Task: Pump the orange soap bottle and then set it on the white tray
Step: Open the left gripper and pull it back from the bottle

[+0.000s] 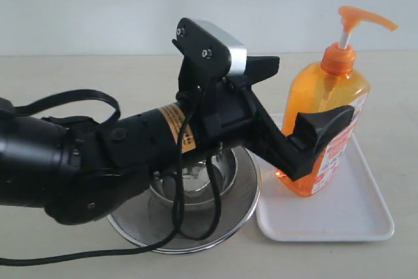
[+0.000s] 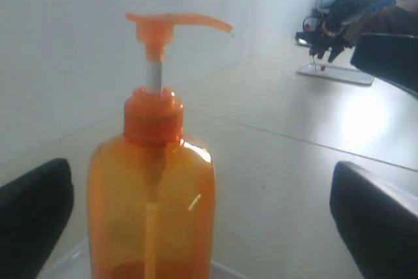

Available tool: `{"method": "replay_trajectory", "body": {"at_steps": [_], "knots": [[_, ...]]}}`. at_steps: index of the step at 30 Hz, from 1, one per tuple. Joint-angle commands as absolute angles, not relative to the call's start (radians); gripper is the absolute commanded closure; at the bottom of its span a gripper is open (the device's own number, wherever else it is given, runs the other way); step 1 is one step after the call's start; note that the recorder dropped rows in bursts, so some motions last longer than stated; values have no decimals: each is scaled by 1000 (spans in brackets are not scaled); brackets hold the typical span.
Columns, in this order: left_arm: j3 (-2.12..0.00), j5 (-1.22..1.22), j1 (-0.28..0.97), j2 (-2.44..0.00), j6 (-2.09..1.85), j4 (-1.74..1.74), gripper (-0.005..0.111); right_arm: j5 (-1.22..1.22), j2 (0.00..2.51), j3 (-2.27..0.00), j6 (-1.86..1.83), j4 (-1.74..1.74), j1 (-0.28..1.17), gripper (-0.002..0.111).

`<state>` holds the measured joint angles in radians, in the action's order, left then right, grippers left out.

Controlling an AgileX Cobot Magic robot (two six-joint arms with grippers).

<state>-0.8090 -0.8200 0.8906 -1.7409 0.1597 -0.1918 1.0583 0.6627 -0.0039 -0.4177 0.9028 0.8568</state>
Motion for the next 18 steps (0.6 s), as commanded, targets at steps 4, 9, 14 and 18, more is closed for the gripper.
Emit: {"method": "replay_trajectory", "body": {"at_steps": [4,9,14,18], "knots": [[-779,-457,892,-1563,175,-277,-3,1065,660,0,-425,903,857,108],[-779,-232,892,-1478,195,-275,7,1065,660,0,-425,903,857,108],[-779,-35,892,-1415,193,-278,67,1065,660,0,-425,903,857,108],[-779,48,892,-1381,180,-278,101,1065,660,0,-425,903,857,108]]}}
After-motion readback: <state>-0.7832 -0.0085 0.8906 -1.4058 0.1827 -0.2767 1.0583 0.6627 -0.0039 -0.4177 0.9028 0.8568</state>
